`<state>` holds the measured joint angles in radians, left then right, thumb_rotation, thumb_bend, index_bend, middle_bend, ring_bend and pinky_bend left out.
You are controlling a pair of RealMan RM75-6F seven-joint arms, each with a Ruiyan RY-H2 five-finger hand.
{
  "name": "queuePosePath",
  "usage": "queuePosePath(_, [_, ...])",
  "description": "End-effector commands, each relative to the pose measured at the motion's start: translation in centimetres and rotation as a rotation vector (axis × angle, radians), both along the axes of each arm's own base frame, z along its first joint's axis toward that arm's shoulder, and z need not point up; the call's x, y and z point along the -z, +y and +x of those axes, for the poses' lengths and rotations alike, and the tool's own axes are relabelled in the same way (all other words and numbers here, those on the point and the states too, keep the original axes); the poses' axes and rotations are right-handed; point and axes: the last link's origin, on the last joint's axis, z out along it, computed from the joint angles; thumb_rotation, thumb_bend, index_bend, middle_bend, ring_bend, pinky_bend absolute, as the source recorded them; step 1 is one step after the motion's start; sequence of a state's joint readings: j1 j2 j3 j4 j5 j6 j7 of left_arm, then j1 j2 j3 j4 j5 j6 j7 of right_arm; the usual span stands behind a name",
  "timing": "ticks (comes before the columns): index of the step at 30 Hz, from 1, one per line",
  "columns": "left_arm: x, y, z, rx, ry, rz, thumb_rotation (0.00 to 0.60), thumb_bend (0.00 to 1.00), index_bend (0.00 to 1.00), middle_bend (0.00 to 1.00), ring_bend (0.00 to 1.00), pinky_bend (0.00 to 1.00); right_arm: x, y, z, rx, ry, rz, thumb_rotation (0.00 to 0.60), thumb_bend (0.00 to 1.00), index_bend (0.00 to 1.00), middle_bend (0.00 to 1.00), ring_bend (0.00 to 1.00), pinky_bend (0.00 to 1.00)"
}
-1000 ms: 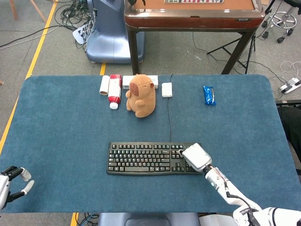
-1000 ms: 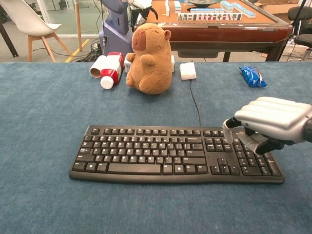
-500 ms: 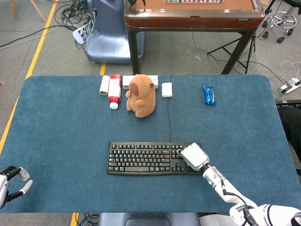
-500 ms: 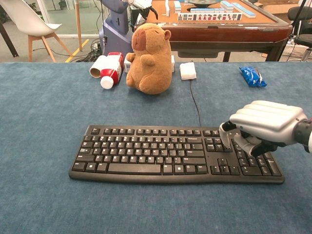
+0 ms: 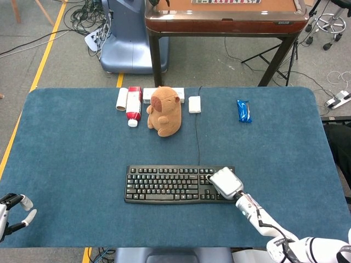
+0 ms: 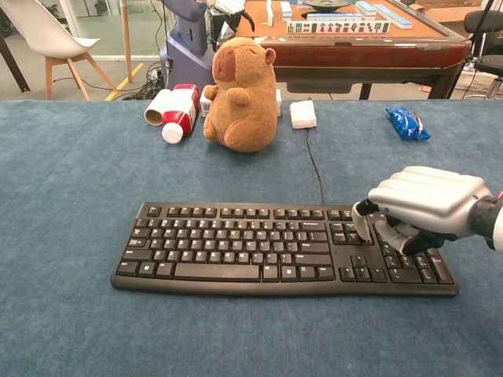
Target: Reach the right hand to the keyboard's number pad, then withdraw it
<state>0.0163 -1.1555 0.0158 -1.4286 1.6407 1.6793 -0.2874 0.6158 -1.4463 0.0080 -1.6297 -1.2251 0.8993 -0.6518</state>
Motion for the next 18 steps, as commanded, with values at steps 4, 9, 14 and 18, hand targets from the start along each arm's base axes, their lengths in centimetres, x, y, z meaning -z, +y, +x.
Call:
queuePosePath(4, [0.0,0.0,0.0,-0.002,0.0,0.0,0.6,0.22,0.59,0.63,0.47,0.79,-2.1,0.7,1.1,-0.042,-0.058,-0.038,0.6,1.0,0.42,1.0,1.0,1.0])
queuePosePath(9, [0.1,0.1,0.0,-0.002,0.003,-0.003,0.6,0.22,0.59,0.63,0.47,0.79,-5.0,1.6,1.5,-0.087,-0.1,-0.087,0.6,1.0,0.42,0.99,0.96,1.0])
queuePosePath(14, [0.1,0.1,0.1,0.0,0.005,0.003,0.6,0.22,0.6,0.63,0.47,0.79,-7.8,2.6,0.7,-0.099,-0.115,-0.146,0.6,0.98,0.42,0.82,0.77,1.0])
queuePosePath(18, [0.1,0.1,0.3,0.01,0.002,0.011,0.6,0.22,0.6,0.63,0.47,0.79,-9.4,3.6,-0.3,-0.102,-0.141,-0.172,0.6,0.98,0.41,0.71,0.67,1.0])
